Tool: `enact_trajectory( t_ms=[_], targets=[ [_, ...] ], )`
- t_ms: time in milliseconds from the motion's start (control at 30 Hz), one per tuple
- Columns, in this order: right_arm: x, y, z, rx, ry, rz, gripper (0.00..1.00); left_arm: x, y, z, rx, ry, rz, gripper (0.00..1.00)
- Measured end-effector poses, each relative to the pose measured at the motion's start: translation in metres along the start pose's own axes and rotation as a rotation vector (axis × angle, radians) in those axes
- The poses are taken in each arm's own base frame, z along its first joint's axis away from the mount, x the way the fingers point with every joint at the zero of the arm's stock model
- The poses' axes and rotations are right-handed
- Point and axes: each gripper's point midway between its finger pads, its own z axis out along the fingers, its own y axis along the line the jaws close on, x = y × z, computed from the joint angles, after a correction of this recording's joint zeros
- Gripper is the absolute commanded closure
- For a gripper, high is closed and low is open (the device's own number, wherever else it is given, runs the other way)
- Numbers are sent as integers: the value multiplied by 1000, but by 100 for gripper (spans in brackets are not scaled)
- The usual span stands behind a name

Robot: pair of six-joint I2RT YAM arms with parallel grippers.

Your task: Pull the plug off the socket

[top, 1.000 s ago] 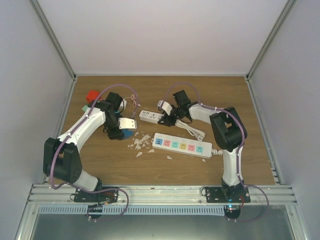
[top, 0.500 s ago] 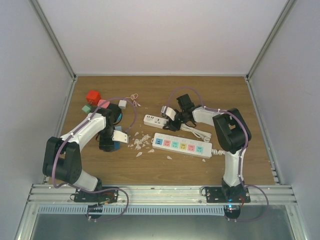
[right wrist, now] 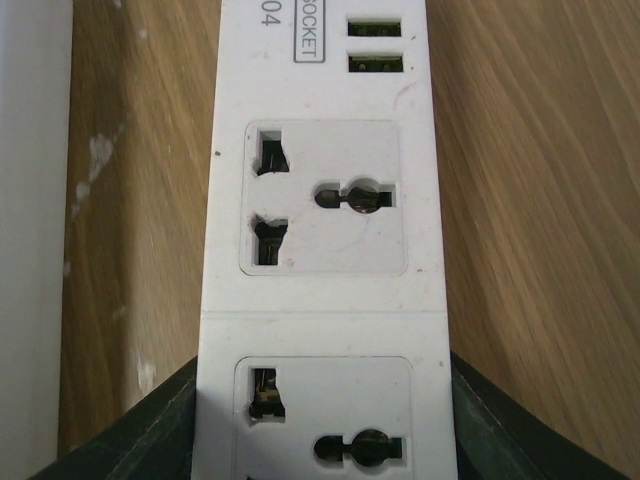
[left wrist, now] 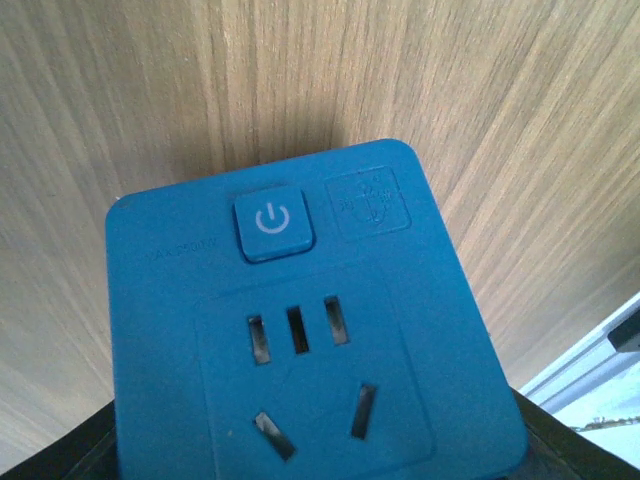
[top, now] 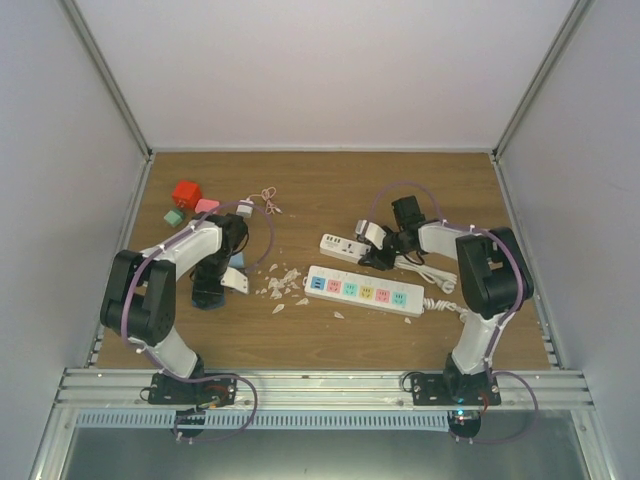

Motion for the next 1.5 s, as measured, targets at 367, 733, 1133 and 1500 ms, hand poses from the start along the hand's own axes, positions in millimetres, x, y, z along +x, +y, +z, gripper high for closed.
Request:
enact_trajectory(
  t_ms=[367, 733, 1133, 1500],
  targets=[
    [32, -7, -26, 18, 16, 1, 69, 1, 8, -1, 16, 29, -10, 2],
    [37, 11, -33, -37, 46, 1, 27, -13, 33, -45, -67, -128, -48, 1],
    [-27, -8, -89, 28, -35, 1, 0, -11, 79, -164, -340, -530, -170, 1],
    [-123, -29, -192, 229, -248, -34, 1, 8, 111, -270, -494, -1000, -377, 1]
  ],
)
